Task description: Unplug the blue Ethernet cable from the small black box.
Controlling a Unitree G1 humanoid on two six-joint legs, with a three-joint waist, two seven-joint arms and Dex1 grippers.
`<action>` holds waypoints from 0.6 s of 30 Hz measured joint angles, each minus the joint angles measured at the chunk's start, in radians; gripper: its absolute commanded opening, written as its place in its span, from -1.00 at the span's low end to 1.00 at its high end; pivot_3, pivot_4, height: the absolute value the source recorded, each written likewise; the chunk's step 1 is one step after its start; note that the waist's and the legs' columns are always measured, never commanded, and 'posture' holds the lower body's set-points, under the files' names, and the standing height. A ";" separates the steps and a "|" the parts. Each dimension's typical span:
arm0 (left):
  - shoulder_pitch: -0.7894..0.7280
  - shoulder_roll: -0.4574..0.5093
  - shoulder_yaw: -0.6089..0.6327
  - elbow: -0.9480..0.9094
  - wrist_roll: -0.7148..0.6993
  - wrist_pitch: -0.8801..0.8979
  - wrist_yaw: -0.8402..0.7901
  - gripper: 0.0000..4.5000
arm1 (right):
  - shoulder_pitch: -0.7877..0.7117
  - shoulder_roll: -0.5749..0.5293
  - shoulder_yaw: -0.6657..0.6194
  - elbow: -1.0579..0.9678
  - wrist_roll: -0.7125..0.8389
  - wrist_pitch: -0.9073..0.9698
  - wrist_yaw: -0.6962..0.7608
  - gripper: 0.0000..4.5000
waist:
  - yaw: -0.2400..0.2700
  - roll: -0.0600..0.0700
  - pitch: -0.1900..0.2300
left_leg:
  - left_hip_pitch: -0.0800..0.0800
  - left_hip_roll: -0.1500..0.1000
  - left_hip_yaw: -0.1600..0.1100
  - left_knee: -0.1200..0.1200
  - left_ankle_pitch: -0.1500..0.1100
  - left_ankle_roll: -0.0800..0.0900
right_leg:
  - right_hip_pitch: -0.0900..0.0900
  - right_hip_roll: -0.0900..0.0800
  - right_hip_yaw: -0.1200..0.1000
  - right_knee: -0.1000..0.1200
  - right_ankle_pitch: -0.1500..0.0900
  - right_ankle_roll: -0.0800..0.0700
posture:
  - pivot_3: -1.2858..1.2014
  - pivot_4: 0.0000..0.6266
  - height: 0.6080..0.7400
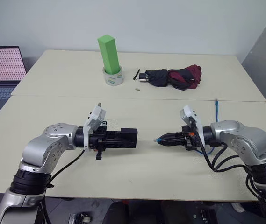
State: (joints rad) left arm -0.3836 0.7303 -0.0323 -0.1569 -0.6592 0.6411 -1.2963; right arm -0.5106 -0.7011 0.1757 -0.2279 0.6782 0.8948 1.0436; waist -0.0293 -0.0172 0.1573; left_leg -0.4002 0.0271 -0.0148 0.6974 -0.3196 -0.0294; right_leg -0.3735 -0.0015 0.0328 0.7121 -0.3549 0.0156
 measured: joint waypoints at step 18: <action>-0.017 -0.143 0.041 0.163 0.185 -0.228 0.288 -0.65 | 0.109 -0.007 -0.052 0.226 -0.372 -0.450 -0.158 0.63 | 0.003 0.001 0.000 | 0.000 0.000 0.002 0.000 0.002 -0.003 | -0.001 0.000 0.001 0.000 0.000 0.000 | 0.03 -0.52 1.00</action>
State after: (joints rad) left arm -0.4009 0.5878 0.0089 0.0058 -0.4740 0.4129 -1.0079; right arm -0.4013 -0.7081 0.1234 -0.0022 0.3058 0.4445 0.8853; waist -0.0264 -0.0167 0.1577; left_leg -0.4001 0.0272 -0.0129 0.6975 -0.3178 -0.0327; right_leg -0.3741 -0.0016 0.0343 0.7124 -0.3549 0.0156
